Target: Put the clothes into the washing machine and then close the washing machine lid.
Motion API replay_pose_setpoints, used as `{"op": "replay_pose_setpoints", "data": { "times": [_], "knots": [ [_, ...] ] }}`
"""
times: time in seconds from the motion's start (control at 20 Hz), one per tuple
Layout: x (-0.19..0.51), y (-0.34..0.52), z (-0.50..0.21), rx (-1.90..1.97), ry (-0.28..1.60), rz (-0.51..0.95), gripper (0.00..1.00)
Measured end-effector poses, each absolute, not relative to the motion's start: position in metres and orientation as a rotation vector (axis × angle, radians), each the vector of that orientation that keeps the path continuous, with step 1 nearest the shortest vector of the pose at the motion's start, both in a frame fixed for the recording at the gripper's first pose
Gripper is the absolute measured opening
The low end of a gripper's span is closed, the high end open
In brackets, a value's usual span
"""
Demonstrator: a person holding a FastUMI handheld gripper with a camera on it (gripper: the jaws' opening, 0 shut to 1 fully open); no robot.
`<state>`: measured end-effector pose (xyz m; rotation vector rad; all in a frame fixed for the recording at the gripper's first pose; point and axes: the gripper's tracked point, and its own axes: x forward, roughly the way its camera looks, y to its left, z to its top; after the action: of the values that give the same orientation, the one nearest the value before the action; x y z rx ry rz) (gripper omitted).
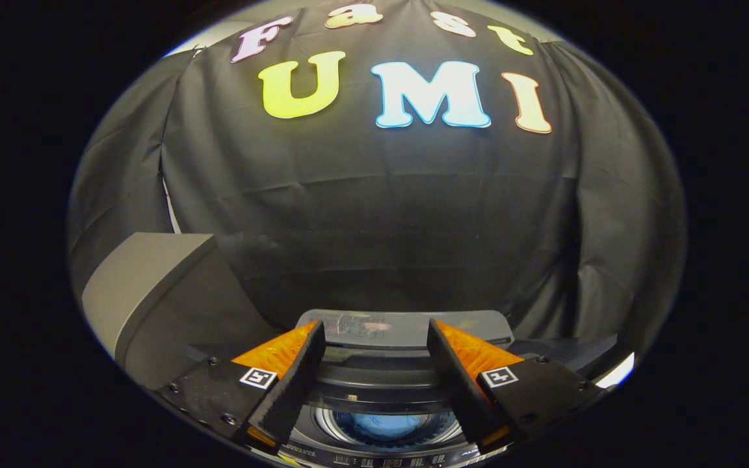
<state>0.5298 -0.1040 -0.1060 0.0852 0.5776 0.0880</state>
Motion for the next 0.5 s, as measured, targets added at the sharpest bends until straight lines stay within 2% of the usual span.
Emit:
{"op": "replay_pose_setpoints", "data": {
  "times": [0.15, 0.5],
  "knots": [
    [0.519, -0.088, -0.138, 0.087, 0.666, 0.131, 0.99],
    [0.505, -0.072, -0.187, 0.077, 0.746, 0.161, 0.98]
  ]
}}
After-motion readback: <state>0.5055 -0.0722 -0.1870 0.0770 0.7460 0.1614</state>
